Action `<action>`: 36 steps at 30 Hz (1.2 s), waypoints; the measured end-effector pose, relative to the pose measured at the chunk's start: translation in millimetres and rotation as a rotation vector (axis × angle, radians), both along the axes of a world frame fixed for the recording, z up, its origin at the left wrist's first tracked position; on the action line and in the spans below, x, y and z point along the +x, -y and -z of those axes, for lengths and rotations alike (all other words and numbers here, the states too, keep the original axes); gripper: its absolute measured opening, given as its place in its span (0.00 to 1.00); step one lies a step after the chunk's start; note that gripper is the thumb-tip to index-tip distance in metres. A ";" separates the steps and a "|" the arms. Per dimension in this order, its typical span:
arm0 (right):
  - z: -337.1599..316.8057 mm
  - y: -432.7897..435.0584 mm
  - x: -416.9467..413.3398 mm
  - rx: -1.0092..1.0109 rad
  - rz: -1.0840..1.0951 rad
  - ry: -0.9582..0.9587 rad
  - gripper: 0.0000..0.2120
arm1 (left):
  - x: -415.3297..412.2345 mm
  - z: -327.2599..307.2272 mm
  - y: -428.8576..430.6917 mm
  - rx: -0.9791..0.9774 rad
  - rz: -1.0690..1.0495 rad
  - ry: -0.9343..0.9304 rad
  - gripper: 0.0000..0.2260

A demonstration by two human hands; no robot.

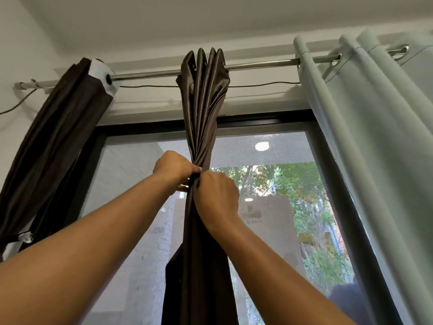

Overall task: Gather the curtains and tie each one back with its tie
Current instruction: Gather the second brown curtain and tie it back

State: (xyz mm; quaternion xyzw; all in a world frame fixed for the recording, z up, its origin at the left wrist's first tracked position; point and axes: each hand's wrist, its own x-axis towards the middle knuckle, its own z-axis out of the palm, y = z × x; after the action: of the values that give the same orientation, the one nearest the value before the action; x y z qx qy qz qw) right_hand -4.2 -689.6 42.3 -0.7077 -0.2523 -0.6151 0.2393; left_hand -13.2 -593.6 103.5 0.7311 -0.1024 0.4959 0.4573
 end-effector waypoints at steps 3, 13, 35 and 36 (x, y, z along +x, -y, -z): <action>3.0 2.3 1.8 0.125 -0.280 -0.195 0.10 | -1.4 3.1 -2.2 0.019 -0.008 0.003 0.06; 24.5 5.5 16.9 0.220 -0.445 -0.073 0.12 | -3.3 16.2 6.1 0.071 0.048 0.000 0.10; 10.3 -11.0 25.6 0.130 -0.600 -0.417 0.11 | 13.4 30.5 -38.7 0.173 0.100 -0.092 0.07; 17.2 -10.4 24.9 0.101 -0.599 -0.418 0.10 | 11.1 31.5 -41.8 0.155 0.140 -0.120 0.07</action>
State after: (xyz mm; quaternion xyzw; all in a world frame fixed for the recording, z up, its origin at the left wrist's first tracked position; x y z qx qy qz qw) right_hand 20.7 -679.2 25.1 -0.7000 -0.3635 -0.3717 0.4897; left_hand -2.1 -551.8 72.0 0.7836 -0.1637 0.4089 0.4381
